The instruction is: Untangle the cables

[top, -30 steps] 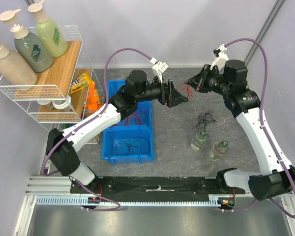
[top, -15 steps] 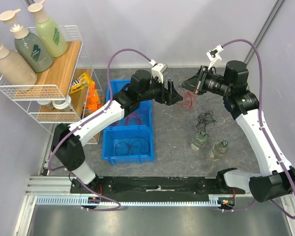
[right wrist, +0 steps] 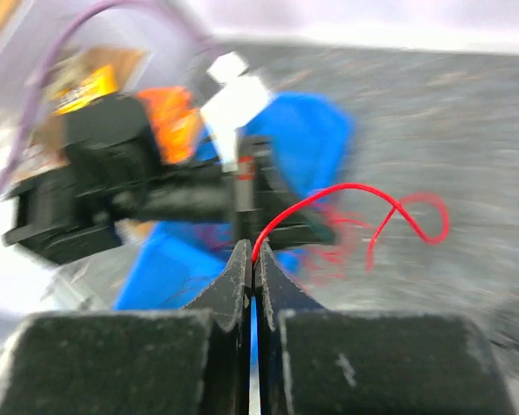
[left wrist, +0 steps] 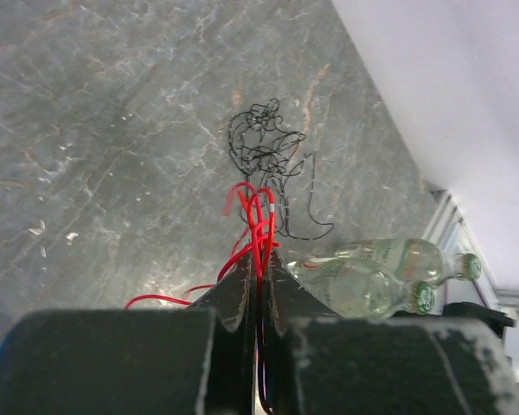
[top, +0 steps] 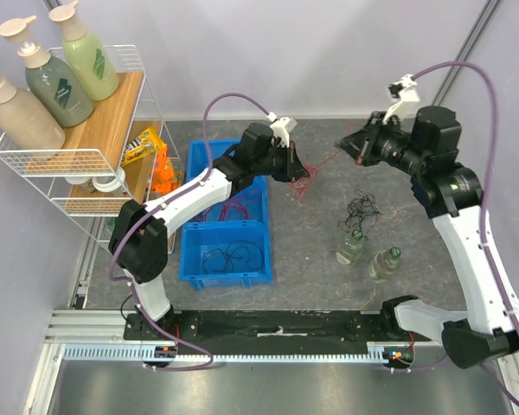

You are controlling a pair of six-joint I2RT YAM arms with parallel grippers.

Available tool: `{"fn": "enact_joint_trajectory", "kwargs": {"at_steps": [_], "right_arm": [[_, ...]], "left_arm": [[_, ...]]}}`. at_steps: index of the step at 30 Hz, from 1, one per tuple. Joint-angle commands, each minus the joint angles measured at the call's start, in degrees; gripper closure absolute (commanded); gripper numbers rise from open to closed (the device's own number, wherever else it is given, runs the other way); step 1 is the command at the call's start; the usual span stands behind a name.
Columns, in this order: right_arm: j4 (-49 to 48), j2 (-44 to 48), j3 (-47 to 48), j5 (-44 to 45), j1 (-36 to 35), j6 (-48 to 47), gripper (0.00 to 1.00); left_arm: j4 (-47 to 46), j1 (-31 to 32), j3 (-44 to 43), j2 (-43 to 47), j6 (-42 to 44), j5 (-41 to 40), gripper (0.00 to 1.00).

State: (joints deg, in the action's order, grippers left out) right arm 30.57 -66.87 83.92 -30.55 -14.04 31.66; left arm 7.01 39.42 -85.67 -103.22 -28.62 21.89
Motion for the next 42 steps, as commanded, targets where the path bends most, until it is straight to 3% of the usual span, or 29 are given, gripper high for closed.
{"fn": "enact_joint_trajectory", "kwargs": {"at_steps": [1,4,7,8,9,11,12,15,20,22,24,27,30,32,34,35,36,40,41,42], "right_arm": [[13.7,7.4,6.3,38.4,-0.2,-11.8,1.0],[12.9,10.0,4.2,43.0,-0.1,-11.9,1.0],[10.3,8.8,2.0,31.5,-0.1,-10.0,1.0],[8.8,8.4,1.2,27.5,-0.1,-9.0,1.0],[7.5,8.3,0.5,24.2,-0.1,-8.1,1.0],[5.4,7.7,-0.4,19.9,-0.1,-7.0,1.0],[5.6,6.9,0.3,18.8,-0.1,-6.8,1.0],[6.3,5.4,1.6,16.4,-0.1,-6.8,1.0],[5.6,2.5,1.5,8.2,0.0,-4.6,1.0],[4.2,1.2,1.2,4.7,-0.1,-3.2,1.0],[3.0,0.5,1.2,2.1,-0.1,-1.3,1.0],[0.8,-0.4,2.1,-1.6,-0.1,1.1,1.0],[-1.0,-0.8,2.7,-4.2,-0.1,3.5,1.0],[-1.9,-0.7,3.0,-5.1,-0.1,4.7,1.0],[-2.3,-0.6,2.8,-4.7,-0.1,4.7,1.0],[-2.1,-0.5,2.7,-3.6,-0.1,4.1,1.0],[-1.2,-0.5,2.7,-1.6,-0.1,2.8,1.0],[5.2,-0.7,2.2,8.8,-0.1,-3.3,0.99],[5.6,-0.8,1.6,9.9,-0.1,-4.6,0.87],[6.1,-0.9,1.0,11.5,-0.1,-5.7,0.57]], "left_arm": [[0.4,-1.8,4.0,5.7,2.1,-5.4,0.98],[0.1,-2.6,5.9,6.7,2.3,-4.4,0.98],[-0.7,-2.6,6.2,6.0,1.4,-2.5,0.98],[-0.5,-2.6,5.3,5.1,0.9,-1.1,0.92],[0.4,-2.6,4.1,4.4,0.5,-0.1,0.74],[1.9,-2.6,2.3,3.7,0.4,1.0,0.14],[1.9,-2.7,2.0,4.2,1.1,1.7,0.06],[-0.3,-2.6,3.2,7.3,3.6,4.1,0.06],[-8.5,-2.6,7.4,13.1,6.1,9.5,0.22],[-12.0,-0.9,7.8,13.7,7.6,14.7,0.15],[-11.8,2.4,6.5,13.3,11.7,15.0,0.05],[-11.2,7.2,4.2,11.6,17.5,12.7,0.02],[-10.6,8.4,0.6,8.4,18.0,10.0,0.04],[-10.3,8.5,-1.4,6.9,17.5,11.2,0.14],[-9.2,8.7,-2.7,6.3,17.5,9.4,0.48],[-7.6,8.6,-3.4,6.4,17.8,6.7,0.77],[-5.8,8.6,-3.7,6.7,18.1,3.8,0.98],[-4.7,7.9,-1.5,10.6,18.5,0.3,0.98],[-4.5,7.9,-1.2,11.7,18.3,0.2,0.98],[-4.0,7.7,-1.1,12.4,17.6,0.3,0.98]]}}
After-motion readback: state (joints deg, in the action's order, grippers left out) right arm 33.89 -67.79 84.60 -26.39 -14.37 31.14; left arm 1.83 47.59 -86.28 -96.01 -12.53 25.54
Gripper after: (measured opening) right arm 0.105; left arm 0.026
